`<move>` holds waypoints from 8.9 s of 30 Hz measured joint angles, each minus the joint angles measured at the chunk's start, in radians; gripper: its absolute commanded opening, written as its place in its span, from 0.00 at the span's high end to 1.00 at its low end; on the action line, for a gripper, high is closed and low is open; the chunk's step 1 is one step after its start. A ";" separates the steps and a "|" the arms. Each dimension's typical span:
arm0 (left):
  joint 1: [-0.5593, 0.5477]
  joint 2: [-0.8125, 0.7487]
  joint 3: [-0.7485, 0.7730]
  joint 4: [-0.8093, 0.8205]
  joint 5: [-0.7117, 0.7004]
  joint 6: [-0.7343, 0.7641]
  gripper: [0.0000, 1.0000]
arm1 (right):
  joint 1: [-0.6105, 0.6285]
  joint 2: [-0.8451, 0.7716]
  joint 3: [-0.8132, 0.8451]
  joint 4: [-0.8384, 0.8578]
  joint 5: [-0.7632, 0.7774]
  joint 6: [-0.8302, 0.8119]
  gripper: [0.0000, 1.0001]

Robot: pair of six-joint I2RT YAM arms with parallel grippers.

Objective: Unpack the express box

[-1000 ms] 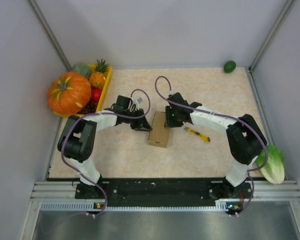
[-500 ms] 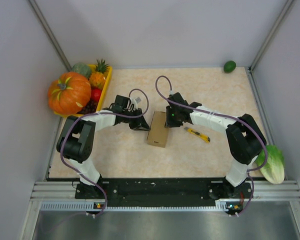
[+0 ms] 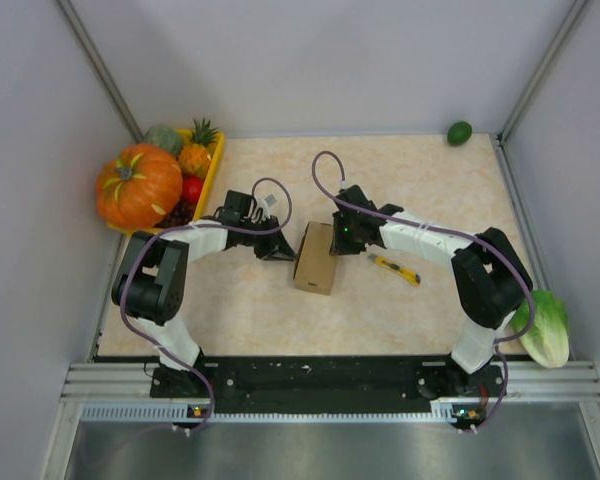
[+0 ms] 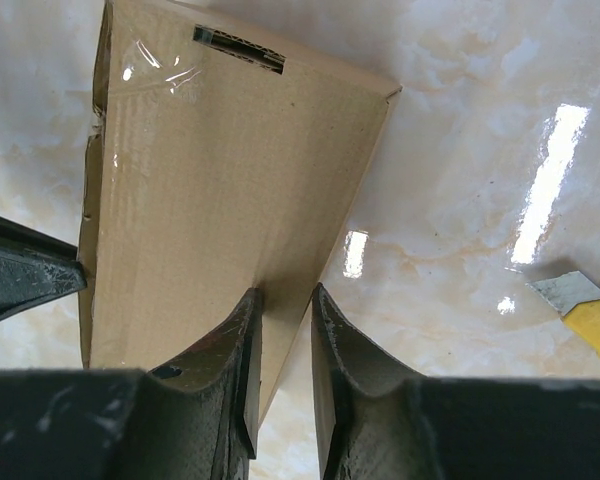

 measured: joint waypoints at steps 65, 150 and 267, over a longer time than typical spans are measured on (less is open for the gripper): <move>0.028 -0.100 0.150 -0.322 -0.015 0.095 1.00 | 0.012 -0.205 0.002 -0.054 0.045 -0.029 0.33; 0.088 -0.235 0.205 -0.540 0.027 0.177 1.00 | 0.170 0.054 0.053 0.053 0.093 -0.027 0.50; 0.134 -0.649 0.266 -0.501 -0.104 0.135 0.01 | 0.031 -0.409 -0.014 -0.222 0.381 -0.020 0.01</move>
